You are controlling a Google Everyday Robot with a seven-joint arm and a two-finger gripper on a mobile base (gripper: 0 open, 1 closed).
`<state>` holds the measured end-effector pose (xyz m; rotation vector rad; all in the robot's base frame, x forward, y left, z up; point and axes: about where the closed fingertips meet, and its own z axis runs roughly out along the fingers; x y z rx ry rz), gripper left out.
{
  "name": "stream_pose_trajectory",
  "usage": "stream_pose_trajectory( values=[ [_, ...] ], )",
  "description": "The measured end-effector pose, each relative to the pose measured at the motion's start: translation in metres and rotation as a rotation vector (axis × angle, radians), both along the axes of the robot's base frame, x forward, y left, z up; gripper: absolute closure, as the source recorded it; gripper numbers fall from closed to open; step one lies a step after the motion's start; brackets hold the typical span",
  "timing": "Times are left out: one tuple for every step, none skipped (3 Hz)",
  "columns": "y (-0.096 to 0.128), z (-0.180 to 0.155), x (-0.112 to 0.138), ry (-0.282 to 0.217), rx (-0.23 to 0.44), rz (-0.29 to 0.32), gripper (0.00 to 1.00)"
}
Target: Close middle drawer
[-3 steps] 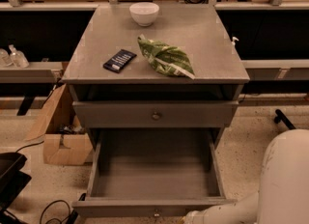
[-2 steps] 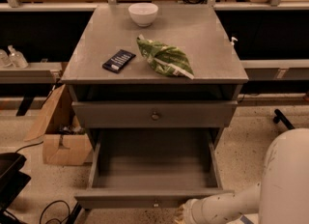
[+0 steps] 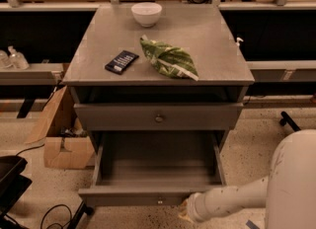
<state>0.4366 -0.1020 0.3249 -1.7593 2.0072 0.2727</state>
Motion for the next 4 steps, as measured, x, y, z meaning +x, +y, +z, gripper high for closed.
stream_pose_trajectory(
  values=[
    [0.001, 0.003, 0.004, -0.010, -0.001, 0.002, 1.00],
    [0.011, 0.030, 0.070, -0.081, -0.008, 0.014, 1.00],
    [0.011, 0.030, 0.067, -0.081, -0.008, 0.014, 1.00],
    [0.020, 0.045, 0.110, -0.124, -0.009, 0.023, 1.00]
  ],
)
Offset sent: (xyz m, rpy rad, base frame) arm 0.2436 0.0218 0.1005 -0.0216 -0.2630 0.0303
